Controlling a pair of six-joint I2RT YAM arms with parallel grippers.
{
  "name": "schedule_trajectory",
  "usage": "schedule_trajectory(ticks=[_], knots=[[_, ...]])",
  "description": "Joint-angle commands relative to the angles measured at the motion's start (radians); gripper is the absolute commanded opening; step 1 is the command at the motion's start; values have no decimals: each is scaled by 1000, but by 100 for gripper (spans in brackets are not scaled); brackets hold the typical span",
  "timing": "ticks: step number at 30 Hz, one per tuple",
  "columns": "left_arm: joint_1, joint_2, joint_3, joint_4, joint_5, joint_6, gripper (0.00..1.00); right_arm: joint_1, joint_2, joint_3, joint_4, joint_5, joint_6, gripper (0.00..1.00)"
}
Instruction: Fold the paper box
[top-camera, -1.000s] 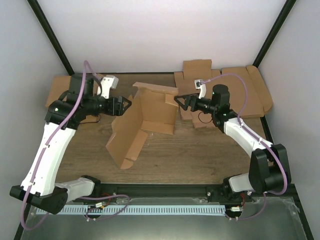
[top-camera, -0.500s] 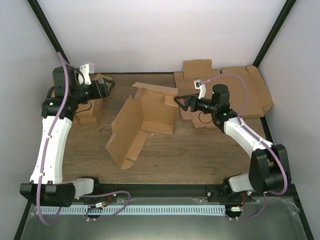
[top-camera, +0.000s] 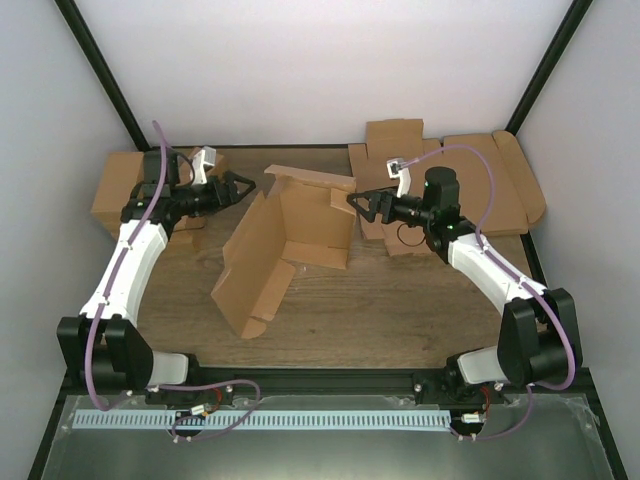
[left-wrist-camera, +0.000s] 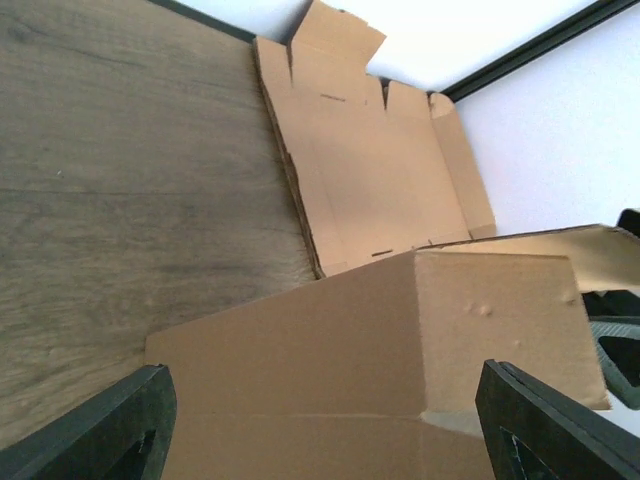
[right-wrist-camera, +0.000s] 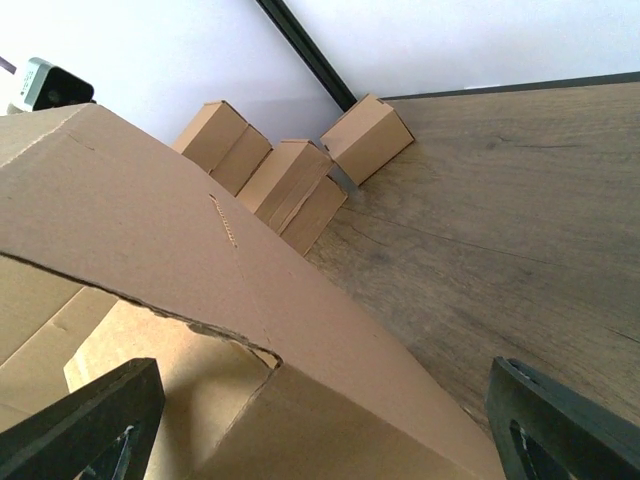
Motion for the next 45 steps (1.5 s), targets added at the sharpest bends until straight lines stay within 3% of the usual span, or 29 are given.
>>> schedule_trajectory(ticks=[1, 3, 6, 10, 15, 22, 32, 39, 45], knots=[[4, 7, -14, 105, 53, 4, 86, -7, 10, 46, -3, -26, -15, 91], [4, 11, -17, 113, 41, 6, 85, -7, 13, 49, -6, -27, -16, 91], [4, 6, -15, 131, 5, 6, 71, -7, 14, 48, -7, -29, -16, 91], [4, -3, -24, 189, 44, -11, 31, -6, 15, 46, -6, -31, -16, 91], [-2, 89, -10, 213, 269, -15, 4, -6, 16, 49, -6, -39, -15, 91], [-32, 130, 12, 244, 328, -31, 4, -7, 17, 49, -11, -45, -15, 91], [-62, 175, 71, 237, 420, -22, 11, -6, 24, 60, -24, -51, -11, 91], [-86, 224, 110, 120, 408, 62, 20, -7, 35, 62, -25, -56, -9, 91], [-91, 248, 93, 92, 389, 91, 21, -5, 38, 61, -26, -57, -9, 91]])
